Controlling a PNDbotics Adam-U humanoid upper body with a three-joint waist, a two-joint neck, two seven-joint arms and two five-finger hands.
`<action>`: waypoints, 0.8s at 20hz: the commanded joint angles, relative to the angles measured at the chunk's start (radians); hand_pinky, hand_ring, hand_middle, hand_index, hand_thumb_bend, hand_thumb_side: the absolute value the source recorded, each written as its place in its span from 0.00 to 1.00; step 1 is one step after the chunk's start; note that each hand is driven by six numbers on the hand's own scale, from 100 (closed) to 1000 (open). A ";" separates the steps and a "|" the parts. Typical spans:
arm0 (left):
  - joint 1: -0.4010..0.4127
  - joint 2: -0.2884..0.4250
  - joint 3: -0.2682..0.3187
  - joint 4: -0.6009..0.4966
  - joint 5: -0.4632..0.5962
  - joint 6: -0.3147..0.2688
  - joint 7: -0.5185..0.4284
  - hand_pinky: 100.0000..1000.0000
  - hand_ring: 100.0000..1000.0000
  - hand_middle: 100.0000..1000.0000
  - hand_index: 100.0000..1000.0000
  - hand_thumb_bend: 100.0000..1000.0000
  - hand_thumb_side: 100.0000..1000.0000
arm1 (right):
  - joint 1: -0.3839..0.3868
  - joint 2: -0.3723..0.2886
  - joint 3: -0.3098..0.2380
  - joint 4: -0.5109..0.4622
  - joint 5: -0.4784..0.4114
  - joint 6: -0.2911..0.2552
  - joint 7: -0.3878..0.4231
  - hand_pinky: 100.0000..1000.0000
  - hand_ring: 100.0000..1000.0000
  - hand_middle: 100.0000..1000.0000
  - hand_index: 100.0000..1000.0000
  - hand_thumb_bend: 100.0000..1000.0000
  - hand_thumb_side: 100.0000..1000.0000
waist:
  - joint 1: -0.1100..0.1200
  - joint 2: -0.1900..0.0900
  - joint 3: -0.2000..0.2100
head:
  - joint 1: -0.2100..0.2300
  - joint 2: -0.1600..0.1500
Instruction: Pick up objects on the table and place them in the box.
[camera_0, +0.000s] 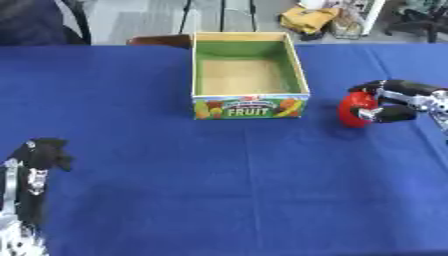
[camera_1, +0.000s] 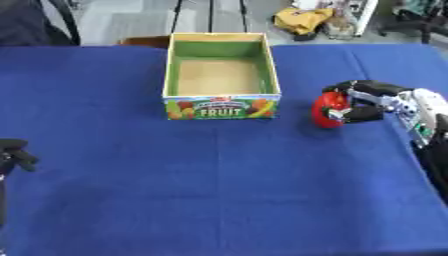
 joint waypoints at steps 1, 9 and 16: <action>-0.006 0.015 0.000 -0.014 0.004 -0.001 0.000 0.52 0.27 0.32 0.50 0.95 0.80 | -0.005 -0.013 -0.002 0.006 0.014 0.000 0.018 0.62 0.76 0.85 0.99 0.08 0.78 | 0.002 -0.013 -0.002 | 0.000 -0.004; -0.005 0.015 0.000 -0.014 0.005 -0.001 0.000 0.52 0.27 0.32 0.50 0.95 0.80 | 0.005 0.000 0.002 -0.007 0.011 -0.002 0.037 0.26 0.53 0.82 0.98 0.01 0.53 | 0.006 -0.012 -0.005 | 0.000 -0.002; -0.004 0.014 -0.001 -0.014 0.005 0.000 0.000 0.52 0.27 0.32 0.50 0.95 0.80 | 0.019 0.003 0.005 -0.028 -0.001 0.005 0.035 0.03 0.32 0.73 0.96 0.00 0.30 | 0.009 -0.011 -0.007 | -0.002 -0.001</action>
